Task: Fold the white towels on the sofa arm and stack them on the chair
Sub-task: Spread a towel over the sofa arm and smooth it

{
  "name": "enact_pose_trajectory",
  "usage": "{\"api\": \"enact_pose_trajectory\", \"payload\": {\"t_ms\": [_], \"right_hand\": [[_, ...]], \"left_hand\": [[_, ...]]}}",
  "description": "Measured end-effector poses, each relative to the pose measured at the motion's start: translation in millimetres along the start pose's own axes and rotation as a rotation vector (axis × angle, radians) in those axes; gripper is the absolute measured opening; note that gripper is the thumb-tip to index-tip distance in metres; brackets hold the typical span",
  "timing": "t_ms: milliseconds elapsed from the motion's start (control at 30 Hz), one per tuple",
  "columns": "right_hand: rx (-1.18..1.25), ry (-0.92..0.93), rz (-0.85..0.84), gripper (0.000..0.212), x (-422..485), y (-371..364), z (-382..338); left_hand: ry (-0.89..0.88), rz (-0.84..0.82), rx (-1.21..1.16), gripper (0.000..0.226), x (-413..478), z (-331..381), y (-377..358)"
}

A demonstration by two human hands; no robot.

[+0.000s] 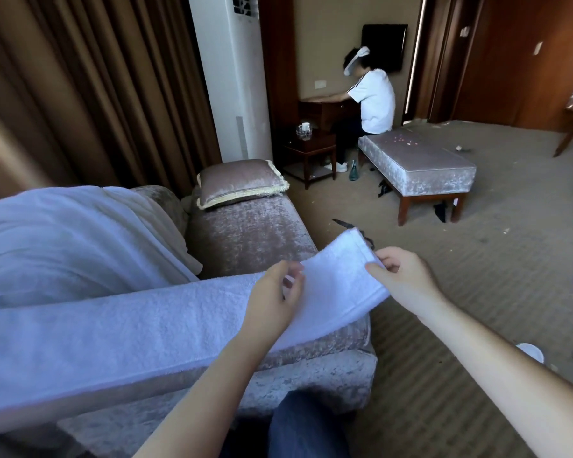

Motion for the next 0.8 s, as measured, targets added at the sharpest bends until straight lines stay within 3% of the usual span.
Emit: {"api": "enact_pose_trajectory", "payload": {"t_ms": [67,133,200,333,467,567,800], "right_hand": [[-0.03,0.108,0.051,0.008,-14.3,-18.5,-36.2],[-0.08,0.256,0.096,0.012,-31.0,-47.1,-71.8],[-0.182,0.418,0.148,0.014,-44.6,-83.6,-98.1],[-0.253,0.621,0.265,0.036,-68.0,-136.4,-120.9],[-0.338,0.479,0.368,0.082,-66.4,-163.4,-80.8],[-0.276,0.389,0.351,0.084,-57.2,-181.8,-61.8],[-0.24,0.604,0.186,0.085,-42.4,-210.1,-71.1]], "left_hand": [[0.133,-0.05,-0.345,0.016,-3.4,14.8,18.3],[0.216,-0.065,-0.504,0.028,-3.8,27.5,39.0],[0.26,-0.053,-0.464,0.04,-3.4,31.2,61.3],[0.291,0.045,-0.231,0.034,-6.5,22.9,104.7],[0.326,0.122,-0.211,0.019,-18.3,8.6,142.6],[0.355,0.156,-0.293,0.016,-30.3,-0.5,165.0],[0.442,0.299,-0.203,0.038,-70.5,-53.6,209.8]]}}
Point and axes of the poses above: each hand's wrist, its own x-axis towards the middle knuckle, its own y-axis out of the back of the hand, z = x × y, the point moved 4 cm from there along x, towards the middle knuckle, and after that the axes turned 12 degrees about -z, right-handed, at the moved point
